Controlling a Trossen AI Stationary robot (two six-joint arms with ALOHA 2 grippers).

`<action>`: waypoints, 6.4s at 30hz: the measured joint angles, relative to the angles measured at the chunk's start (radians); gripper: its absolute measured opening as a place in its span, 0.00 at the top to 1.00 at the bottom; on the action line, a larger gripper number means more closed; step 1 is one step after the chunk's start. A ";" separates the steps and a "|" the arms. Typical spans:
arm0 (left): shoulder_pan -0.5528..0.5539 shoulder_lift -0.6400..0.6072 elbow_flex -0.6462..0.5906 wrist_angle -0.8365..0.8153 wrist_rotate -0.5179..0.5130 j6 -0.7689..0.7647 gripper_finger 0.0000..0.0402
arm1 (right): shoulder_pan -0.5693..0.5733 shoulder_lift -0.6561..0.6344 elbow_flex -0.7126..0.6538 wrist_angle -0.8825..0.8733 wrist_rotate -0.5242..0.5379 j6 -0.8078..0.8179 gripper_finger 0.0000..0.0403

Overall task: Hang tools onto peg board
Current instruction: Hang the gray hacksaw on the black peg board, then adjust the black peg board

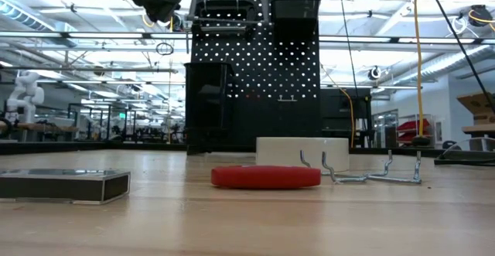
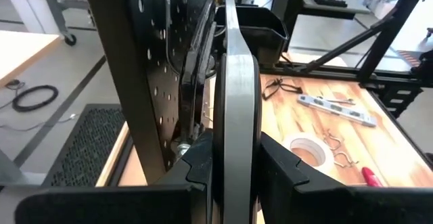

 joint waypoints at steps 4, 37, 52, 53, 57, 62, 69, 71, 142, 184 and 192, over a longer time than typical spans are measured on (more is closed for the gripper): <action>-0.001 0.014 0.000 0.009 -0.012 0.001 0.83 | 0.000 0.000 0.000 0.000 0.000 0.004 0.55; -0.005 0.138 0.079 -0.050 -0.029 0.027 0.83 | 0.000 0.000 0.000 -0.013 0.001 0.011 0.55; -0.004 0.140 0.079 -0.049 -0.164 -0.015 0.58 | 0.000 0.000 0.000 -0.016 0.001 0.011 0.55; -0.004 0.140 0.079 -0.048 -0.164 -0.015 0.58 | 0.000 0.000 0.000 -0.016 0.001 0.011 0.55; -0.004 0.140 0.079 -0.048 -0.158 -0.015 0.57 | 0.000 0.000 0.000 -0.019 0.001 0.011 0.55; -0.005 0.140 0.079 -0.044 -0.154 -0.015 0.56 | 0.000 0.000 0.000 -0.020 0.001 0.011 0.55; -0.005 0.139 0.084 -0.044 -0.115 -0.014 0.56 | 0.000 0.000 0.000 -0.022 0.001 0.011 0.55; -0.005 0.136 0.089 -0.043 -0.112 -0.014 0.56 | 0.000 0.000 0.000 -0.022 0.001 0.011 0.55; -0.160 -0.397 -0.002 -0.260 -0.157 -0.198 0.56 | 0.093 -0.032 0.000 -0.320 -0.255 0.056 0.55; -0.444 -0.645 -0.715 0.424 -0.240 -0.431 0.56 | 0.044 0.100 -0.297 -0.467 0.416 0.421 1.00; -0.444 -0.645 -0.715 0.427 -0.240 -0.432 0.56 | -0.066 0.100 -0.362 -0.284 0.224 0.419 1.00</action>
